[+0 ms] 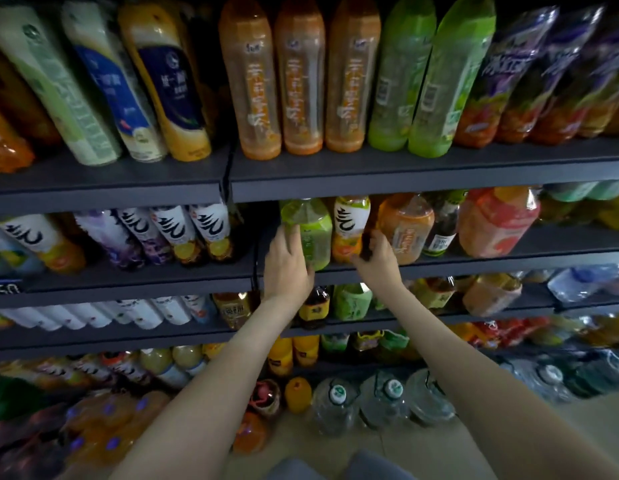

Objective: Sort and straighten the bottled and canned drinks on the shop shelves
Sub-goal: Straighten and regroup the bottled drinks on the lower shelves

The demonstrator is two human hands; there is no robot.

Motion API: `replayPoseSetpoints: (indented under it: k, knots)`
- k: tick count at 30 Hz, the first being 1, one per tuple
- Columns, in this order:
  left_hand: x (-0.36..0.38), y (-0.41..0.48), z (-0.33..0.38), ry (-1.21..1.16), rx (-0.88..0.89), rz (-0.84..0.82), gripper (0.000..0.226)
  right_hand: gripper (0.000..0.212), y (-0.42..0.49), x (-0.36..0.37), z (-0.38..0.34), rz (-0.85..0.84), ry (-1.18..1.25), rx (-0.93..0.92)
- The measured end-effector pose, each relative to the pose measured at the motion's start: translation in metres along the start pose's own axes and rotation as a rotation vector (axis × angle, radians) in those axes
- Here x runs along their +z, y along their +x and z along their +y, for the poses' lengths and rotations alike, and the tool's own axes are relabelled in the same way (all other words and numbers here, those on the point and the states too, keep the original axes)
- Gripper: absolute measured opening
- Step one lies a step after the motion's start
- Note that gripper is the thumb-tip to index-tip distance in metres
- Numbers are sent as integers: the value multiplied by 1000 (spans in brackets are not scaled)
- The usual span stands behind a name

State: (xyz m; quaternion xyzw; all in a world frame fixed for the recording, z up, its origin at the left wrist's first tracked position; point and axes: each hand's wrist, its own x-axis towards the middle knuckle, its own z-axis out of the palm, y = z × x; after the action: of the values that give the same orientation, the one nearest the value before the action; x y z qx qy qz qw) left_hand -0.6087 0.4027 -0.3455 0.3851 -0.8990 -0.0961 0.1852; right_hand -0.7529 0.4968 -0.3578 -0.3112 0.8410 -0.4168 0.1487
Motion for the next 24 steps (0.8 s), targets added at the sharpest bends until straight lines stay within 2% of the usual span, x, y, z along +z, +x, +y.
replayPoseSetpoints:
  k: [3,6,12,14,17,21,24]
  knots:
    - [20,2,-1,39,28,99,85,72,25,15,-3,50,91,-39]
    - [36,5,-5,49,21,126,90,72,46,31,-6,110,184,-7]
    - [48,1,-10,-70,72,197,86,66,48,36,3,206,154,-80]
    - [43,-7,-8,-96,118,133,87,66,31,29,11,179,183,-110]
    - [18,-13,-2,-242,154,-67,86,64,0,11,13,91,225,-150]
    - [-31,-12,16,-418,155,-248,79,59,-35,-24,-24,-24,287,-211]
    - [-73,-14,31,-576,94,-301,65,57,-51,-47,-64,-122,318,-238]
